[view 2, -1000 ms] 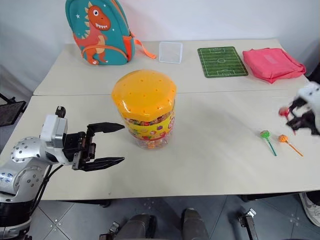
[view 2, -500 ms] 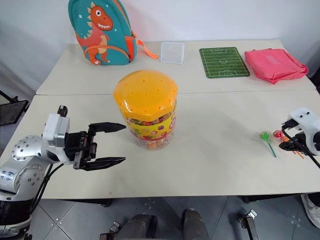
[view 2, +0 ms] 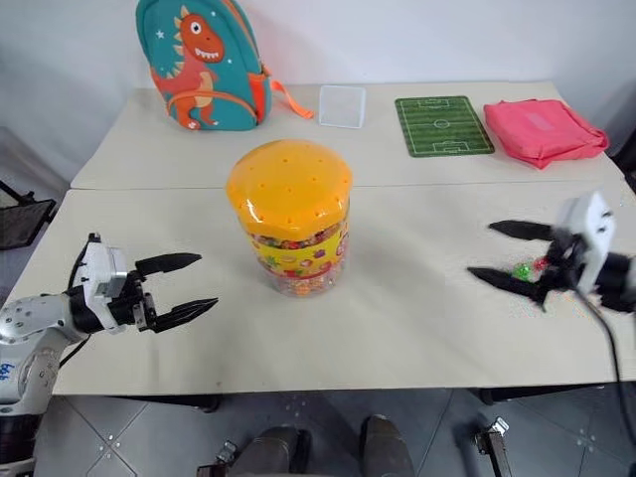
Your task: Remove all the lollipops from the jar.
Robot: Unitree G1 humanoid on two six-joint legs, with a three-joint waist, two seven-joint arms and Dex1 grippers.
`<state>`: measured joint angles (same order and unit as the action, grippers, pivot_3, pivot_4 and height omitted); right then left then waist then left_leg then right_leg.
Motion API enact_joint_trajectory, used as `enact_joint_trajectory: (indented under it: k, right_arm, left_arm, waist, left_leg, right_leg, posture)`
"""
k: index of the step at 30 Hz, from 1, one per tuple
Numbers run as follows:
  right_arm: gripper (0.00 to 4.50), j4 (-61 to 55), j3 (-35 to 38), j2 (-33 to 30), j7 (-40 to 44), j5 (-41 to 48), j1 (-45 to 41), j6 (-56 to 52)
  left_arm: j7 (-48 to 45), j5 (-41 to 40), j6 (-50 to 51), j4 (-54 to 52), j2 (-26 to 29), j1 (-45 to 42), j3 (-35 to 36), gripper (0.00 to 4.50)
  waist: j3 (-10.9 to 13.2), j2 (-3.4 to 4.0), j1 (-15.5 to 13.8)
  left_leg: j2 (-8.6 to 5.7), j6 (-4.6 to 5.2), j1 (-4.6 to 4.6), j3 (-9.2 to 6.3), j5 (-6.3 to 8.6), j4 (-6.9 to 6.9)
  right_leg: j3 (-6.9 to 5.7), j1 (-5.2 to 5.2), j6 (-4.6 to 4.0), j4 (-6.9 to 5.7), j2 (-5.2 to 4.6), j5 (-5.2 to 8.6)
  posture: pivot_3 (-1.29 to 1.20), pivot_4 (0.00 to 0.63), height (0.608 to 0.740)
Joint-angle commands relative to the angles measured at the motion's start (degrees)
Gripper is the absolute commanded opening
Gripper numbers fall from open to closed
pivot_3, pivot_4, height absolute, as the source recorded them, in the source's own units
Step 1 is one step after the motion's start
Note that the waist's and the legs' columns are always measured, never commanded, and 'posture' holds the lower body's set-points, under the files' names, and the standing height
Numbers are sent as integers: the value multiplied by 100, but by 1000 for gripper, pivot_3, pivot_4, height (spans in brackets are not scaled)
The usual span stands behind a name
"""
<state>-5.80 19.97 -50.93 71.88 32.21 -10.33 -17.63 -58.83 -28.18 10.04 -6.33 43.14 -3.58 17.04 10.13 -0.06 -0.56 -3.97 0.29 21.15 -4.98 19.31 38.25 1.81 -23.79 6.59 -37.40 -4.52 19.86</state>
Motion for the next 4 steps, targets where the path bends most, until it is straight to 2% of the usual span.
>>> enact_joint_trajectory:
  k: [1,4]
  right_arm:
    - [4479,-1043,-329,290,56,26,383,495]
    - [4479,-1217,-699,679,72,-198,598,1088]
  left_arm:
    - [126,221,-412,5,-42,122,140,4500]
    - [145,288,-396,-153,-10,429,110,4500]
  waist:
    - [0,0,-58]
    - [0,0,-90]
  left_leg:
    - [-3,0,3,0,0,-1]
    - [-7,3,4,-2,2,4]
  right_leg:
    - [0,-4,0,-1,-3,0]
    - [-2,1,4,6,-5,-2]
  posture:
    - [0,150,740]
    - [0,150,740]
